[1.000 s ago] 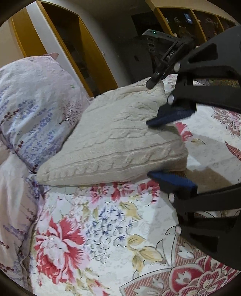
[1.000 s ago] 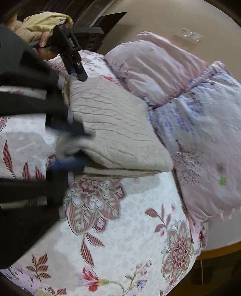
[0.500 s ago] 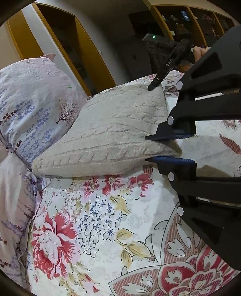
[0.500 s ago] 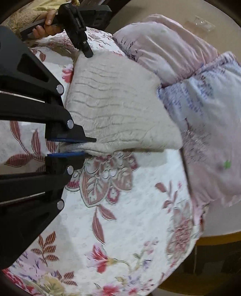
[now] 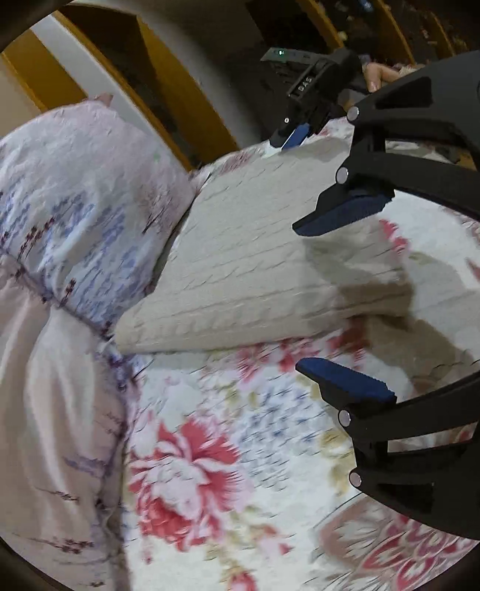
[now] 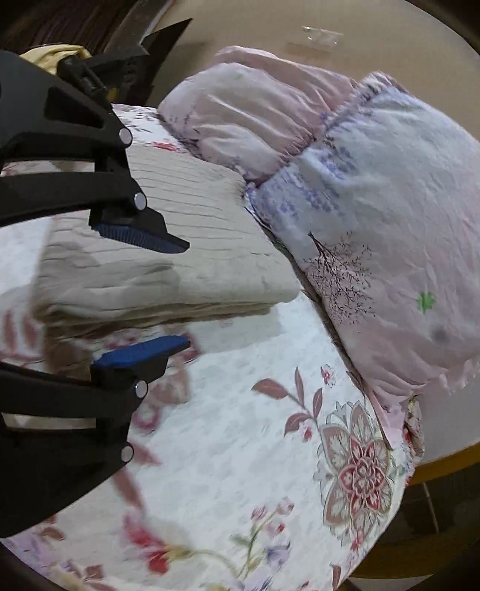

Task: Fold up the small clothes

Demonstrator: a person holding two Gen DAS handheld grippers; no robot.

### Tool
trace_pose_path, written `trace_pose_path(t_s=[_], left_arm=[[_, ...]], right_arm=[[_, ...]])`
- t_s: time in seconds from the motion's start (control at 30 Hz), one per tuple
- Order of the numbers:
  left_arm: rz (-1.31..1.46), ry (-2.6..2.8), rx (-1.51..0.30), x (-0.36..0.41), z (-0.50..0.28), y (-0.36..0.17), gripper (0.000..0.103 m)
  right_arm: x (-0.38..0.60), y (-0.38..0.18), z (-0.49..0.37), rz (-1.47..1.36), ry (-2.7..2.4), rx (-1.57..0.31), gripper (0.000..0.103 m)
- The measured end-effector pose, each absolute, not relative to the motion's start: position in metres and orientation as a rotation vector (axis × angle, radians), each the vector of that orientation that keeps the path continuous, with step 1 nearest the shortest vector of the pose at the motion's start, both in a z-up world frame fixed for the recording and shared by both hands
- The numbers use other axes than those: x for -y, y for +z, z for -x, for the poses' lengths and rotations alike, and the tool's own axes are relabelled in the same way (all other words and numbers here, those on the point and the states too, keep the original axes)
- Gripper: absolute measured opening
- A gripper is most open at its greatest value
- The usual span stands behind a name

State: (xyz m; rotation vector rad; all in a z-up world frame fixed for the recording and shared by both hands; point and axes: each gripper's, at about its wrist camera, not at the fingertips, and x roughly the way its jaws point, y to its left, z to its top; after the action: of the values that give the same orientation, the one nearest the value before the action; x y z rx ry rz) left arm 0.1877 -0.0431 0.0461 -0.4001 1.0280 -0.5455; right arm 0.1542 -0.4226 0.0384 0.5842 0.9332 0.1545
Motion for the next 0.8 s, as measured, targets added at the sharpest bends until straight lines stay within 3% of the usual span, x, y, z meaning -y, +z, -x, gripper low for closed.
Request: trace_pose_path(t_s=[0.1, 0.13, 0.17, 0.27, 0.6, 0.73, 0.8], left_arm=[[0.359, -0.498, -1.038, 0.050, -0.200, 0.045, 0.074], [0.351, -0.494, -1.035, 0.051, -0.201, 0.044, 0.074], [0.338, -0.489, -1.028, 0.054, -0.202, 0.044, 0.074], [0.316, -0.486, -1.021, 0.060, -0.203, 0.044, 0.075], [0.293, -0.492, -1.020, 0.072, -0.205, 0.038, 0.078], [0.295, -0.491, -1.019, 0.070, -0.204, 0.039, 0.078], [0.302, -0.491, -1.022, 0.068, -0.204, 0.038, 0.079]], right_arm=[[0.415, 0.032, -0.169, -0.586, 0.158, -0.956, 0.042], [0.412, 0.030, -0.172, -0.577, 0.160, -0.963, 0.037], [0.408, 0.029, -0.174, -0.567, 0.173, -0.968, 0.022], [0.398, 0.035, -0.169, -0.480, 0.174, -0.911, 0.010], [0.407, 0.012, -0.174, -0.455, 0.047, -0.942, 0.011], [0.405, 0.033, -0.163, -0.405, 0.008, -0.875, 0.033], [0.401, 0.047, -0.153, -0.380, 0.013, -0.810, 0.034]])
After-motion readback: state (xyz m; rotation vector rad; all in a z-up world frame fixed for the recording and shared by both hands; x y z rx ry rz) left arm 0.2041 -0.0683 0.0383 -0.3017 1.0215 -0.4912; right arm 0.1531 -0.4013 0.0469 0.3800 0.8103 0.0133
